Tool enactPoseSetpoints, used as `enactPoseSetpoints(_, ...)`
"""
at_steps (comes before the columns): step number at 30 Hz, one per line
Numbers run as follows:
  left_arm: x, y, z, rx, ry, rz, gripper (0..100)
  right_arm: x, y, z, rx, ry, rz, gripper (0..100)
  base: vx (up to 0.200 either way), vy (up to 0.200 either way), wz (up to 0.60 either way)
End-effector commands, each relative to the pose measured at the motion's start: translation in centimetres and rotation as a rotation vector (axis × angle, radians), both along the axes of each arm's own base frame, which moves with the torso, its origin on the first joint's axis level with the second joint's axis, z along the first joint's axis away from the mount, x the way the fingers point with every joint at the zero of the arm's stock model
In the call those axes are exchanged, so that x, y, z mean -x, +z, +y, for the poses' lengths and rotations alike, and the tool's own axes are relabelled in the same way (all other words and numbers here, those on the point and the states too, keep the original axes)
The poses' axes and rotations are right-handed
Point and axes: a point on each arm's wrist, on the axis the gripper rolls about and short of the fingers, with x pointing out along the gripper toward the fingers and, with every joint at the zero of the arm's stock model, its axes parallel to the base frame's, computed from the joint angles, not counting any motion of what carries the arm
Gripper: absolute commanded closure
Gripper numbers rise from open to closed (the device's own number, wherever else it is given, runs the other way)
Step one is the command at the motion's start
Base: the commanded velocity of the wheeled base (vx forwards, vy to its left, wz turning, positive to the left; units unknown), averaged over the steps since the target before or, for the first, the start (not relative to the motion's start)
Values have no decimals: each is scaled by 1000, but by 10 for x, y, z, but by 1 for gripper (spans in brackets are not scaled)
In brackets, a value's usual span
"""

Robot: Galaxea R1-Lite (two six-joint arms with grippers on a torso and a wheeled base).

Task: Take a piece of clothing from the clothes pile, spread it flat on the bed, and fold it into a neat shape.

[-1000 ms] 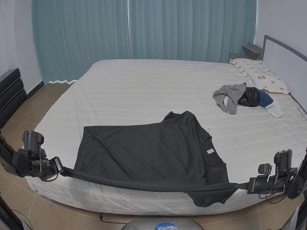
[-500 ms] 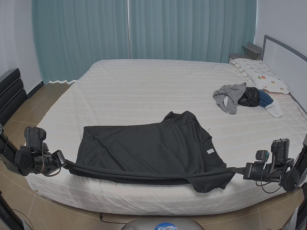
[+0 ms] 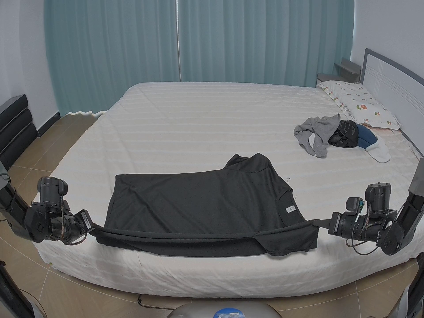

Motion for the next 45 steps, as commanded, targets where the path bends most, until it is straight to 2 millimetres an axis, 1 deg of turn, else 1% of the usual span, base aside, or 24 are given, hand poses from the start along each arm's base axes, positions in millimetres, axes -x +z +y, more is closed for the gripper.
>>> enactPoseSetpoints(1, -8, -5, 1, 18, 19, 7, 100, -11, -9, 1, 7, -10, 15, 100, 0, 0, 0)
enactPoseSetpoints(3, -9, -5, 1, 27, 16, 4, 100, -14, -12, 1, 7, -10, 19, 100, 0, 0, 0)
enactPoseSetpoints(7, -20, -16, 0, 35, 14, 27, 100, -22, -18, 2, 1, -18, 26, 100, 0, 0, 0)
enactPoseSetpoints(9, -24, -18, -1, 40, 16, 28, 100, -24, -19, 2, -3, -26, 30, 100, 0, 0, 0)
enactPoseSetpoints(10, -30, -21, -1, 49, 26, 31, 100, -28, -21, 2, -7, -40, 31, 100, 0, 0, 0)
enactPoseSetpoints(12, -38, -26, -1, 55, 32, 36, 100, -33, -21, 1, -23, -60, 34, 100, 0, 0, 0)
enactPoseSetpoints(13, -38, -26, -1, 55, 32, 36, 100, -33, -21, 1, -23, -60, 34, 100, 0, 0, 0)
enactPoseSetpoints(14, -44, -30, -2, 58, 37, 39, 100, -38, -23, 2, -41, -74, 44, 100, 0, 0, 0)
enactPoseSetpoints(19, -53, -29, -4, 56, 29, 27, 100, -46, -34, 3, -44, -78, 64, 100, 0, 0, 0)
enactPoseSetpoints(24, -61, -28, -6, 53, 24, 10, 100, -51, -35, 2, -56, -89, 65, 100, 0, 0, 0)
enactPoseSetpoints(26, -64, -27, -8, 53, 21, 7, 100, -55, -37, 2, -65, -98, 68, 100, 0, 0, 0)
enactPoseSetpoints(31, -70, -32, -8, 56, 27, 41, 100, -59, -42, 1, -67, -99, 74, 100, 0, 0, 0)
enactPoseSetpoints(32, -72, -32, -7, 66, 41, 40, 0, -61, -44, 1, -67, -98, 76, 0, 0, 0, 0)
enactPoseSetpoints(36, -75, -30, -8, 99, 74, 29, 0, -62, -45, 1, -87, -102, 76, 0, 0, 0, 0)
enactPoseSetpoints(40, -75, -30, -7, 104, 80, 28, 0, -66, -38, 0, -170, -154, 87, 0, 0, 0, 0)
enactPoseSetpoints(42, -74, -27, -6, 109, 86, 19, 0, -65, -33, -3, -236, -193, 77, 0, 0, 0, 0)
enactPoseSetpoints(45, -74, -24, -6, 119, 96, 7, 0, -60, -36, -4, -269, -215, 89, 0, 0, 0, 0)
